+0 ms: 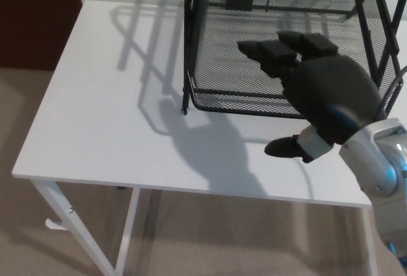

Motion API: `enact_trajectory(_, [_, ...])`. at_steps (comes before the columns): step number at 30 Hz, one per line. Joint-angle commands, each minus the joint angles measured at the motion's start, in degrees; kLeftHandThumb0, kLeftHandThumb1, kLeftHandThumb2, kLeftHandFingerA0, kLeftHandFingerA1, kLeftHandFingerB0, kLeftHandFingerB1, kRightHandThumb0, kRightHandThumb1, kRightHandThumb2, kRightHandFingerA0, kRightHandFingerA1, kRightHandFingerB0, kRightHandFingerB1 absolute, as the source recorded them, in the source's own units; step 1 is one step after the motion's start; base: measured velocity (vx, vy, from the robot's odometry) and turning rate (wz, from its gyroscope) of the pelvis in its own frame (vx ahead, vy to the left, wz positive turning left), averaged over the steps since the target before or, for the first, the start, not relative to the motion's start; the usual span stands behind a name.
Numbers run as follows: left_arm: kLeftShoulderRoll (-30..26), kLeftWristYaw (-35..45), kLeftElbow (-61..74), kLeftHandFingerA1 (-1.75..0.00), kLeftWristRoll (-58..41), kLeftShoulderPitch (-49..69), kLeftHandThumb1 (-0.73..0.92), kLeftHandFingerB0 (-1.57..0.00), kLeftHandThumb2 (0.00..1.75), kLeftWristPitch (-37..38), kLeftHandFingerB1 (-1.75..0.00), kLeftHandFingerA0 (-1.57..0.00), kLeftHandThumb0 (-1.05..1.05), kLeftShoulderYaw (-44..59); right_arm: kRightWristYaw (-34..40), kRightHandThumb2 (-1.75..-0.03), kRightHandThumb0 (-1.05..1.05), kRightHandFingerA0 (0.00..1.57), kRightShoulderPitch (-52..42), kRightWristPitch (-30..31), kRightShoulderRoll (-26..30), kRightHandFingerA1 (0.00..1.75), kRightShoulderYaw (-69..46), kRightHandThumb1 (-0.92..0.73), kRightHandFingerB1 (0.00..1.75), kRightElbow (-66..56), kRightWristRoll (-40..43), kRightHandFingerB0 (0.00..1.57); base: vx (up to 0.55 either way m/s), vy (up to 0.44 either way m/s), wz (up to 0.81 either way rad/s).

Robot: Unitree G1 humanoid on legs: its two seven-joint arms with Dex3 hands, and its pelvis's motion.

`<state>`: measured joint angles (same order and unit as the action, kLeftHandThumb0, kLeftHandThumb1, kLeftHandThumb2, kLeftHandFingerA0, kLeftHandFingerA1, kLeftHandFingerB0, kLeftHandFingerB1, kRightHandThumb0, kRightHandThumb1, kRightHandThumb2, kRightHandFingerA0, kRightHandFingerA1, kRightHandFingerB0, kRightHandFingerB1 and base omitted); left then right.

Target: The robot walks towards a file tray kept in the middle of a desk and uses its right hand to grab a tray and pulls it out towards itself

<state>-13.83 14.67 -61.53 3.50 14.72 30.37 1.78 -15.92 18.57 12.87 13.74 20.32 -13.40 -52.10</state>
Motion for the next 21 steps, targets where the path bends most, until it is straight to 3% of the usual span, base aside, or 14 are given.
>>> enact_trajectory(1, [-3.2,-0.5,1.6,-0.44,2.0,0.7,0.34,-0.36,0.54,0.9,-0.54,-0.57,-0.56,-1.1,-1.1,-0.74,-0.44,0.0,2.6,12.3,0.1,0.35,2.9,-0.24,0.35,5.8,-16.9,0.02,0.0,0.0,0.0])
enact_trajectory(2, [-3.3,-0.6,1.8,-0.43,2.3,0.7,0.34,-0.35,0.54,0.5,-0.53,-0.57,-0.56,-1.3,-0.9,-0.63,-0.64,0.02,2.7,12.5,-0.1,0.23,3.2,-0.26,0.3,5.8,-17.5,0.09,0.0,0.0,0.0])
enact_trajectory(3, [-3.4,-1.0,1.7,-0.43,2.7,0.6,0.35,-0.35,0.54,0.7,-0.53,-0.57,-0.6,-1.6,-0.9,-0.74,-0.45,0.0,2.8,12.7,-0.2,0.34,3.3,-0.25,0.36,5.8,-17.7,0.02,0.0,0.0,0.0])
enact_trajectory(4, [-3.5,-0.9,1.9,-0.43,2.6,0.7,0.34,-0.34,0.55,0.7,-0.53,-0.58,-0.63,-1.7,-0.8,-0.54,-0.66,0.0,2.8,12.8,-0.3,0.31,3.4,-0.32,0.29,5.7,-17.7,0.08,0.0,0.0,0.0])
enact_trajectory(5, [-3.6,-1.1,2.8,-0.54,2.9,1.2,0.28,-0.31,0.78,0.6,-0.57,-0.51,-0.67,-2.0,-1.5,-0.74,-0.46,0.0,2.8,13.2,-0.6,0.33,3.6,-0.26,0.36,5.0,-18.2,0.02,0.0,0.0,0.0])
enact_trajectory(6, [-3.6,-1.2,3.1,-0.43,3.0,1.3,0.35,-0.34,0.54,0.5,-0.53,-0.57,-0.6,-2.1,-1.7,-0.74,-0.46,0.0,2.9,13.6,-0.7,0.33,3.7,-0.26,0.35,5.1,-18.6,0.02,0.0,0.0,0.0])
enact_trajectory(7, [-3.4,-0.5,2.7,-0.44,2.4,1.1,0.35,-0.34,0.54,0.5,-0.52,-0.58,-0.57,-1.9,-1.8,-0.53,-0.65,0.0,2.9,13.8,-0.7,0.32,3.9,-0.34,0.29,4.9,-19.2,0.08,0.0,0.0,0.0])
enact_trajectory(10, [-3.4,-0.7,2.6,-0.55,2.6,1.0,0.27,-0.28,0.77,0.6,-0.56,-0.51,-0.63,-2.1,-2.1,-0.63,-0.64,0.02,3.1,14.2,-1.0,0.24,4.3,-0.28,0.3,4.7,-20.4,0.08,0.0,0.0,0.0])
enact_trajectory(11, [-3.5,-0.5,2.6,-0.44,2.4,1.0,0.35,-0.34,0.54,0.4,-0.52,-0.57,-0.6,-2.1,-1.9,-0.53,-0.66,0.0,3.0,14.3,-1.1,0.33,4.5,-0.34,0.29,4.6,-20.5,0.08,0.0,0.0,0.0])
enact_trajectory(13, [-3.5,-0.3,2.5,-0.43,2.3,0.9,0.36,-0.33,0.53,0.0,-0.5,-0.57,-0.58,-2.2,-2.2,-0.76,-0.47,0.0,3.2,14.5,-1.2,0.34,4.9,-0.27,0.34,4.4,-21.3,0.03,0.0,0.0,0.0])
enact_trajectory(18, [-3.8,0.0,3.0,-0.43,2.3,1.1,0.34,-0.35,0.54,0.2,-0.52,-0.56,-0.64,-2.6,-1.6,-0.76,-0.48,0.0,3.2,14.9,-2.0,0.33,5.6,-0.28,0.29,4.7,-22.0,0.0,0.0,0.0,0.0])
enact_trajectory(19, [-3.9,-0.2,3.4,-0.53,2.4,1.2,0.28,-0.32,0.77,0.1,-0.56,-0.5,-0.67,-2.8,-1.4,-0.75,-0.44,0.0,3.2,15.0,-2.3,0.36,5.7,-0.25,0.33,5.0,-21.9,0.0,0.0,0.0,0.0])
enact_trajectory(20, [-3.9,-0.2,3.5,-0.53,2.4,1.3,0.28,-0.32,0.77,0.1,-0.56,-0.5,-0.67,-2.9,-1.5,-0.75,-0.44,0.0,3.2,15.1,-2.4,0.36,5.8,-0.25,0.33,5.1,-22.0,0.0,0.0,0.0,0.0])
enact_trajectory(21, [-4.0,-0.5,3.6,-0.42,2.5,1.3,0.35,-0.35,0.53,-0.2,-0.51,-0.57,-0.64,-3.1,-2.0,-0.75,-0.44,0.0,3.2,15.5,-2.7,0.35,5.8,-0.26,0.33,5.2,-22.3,0.01,0.0,0.0,0.0])
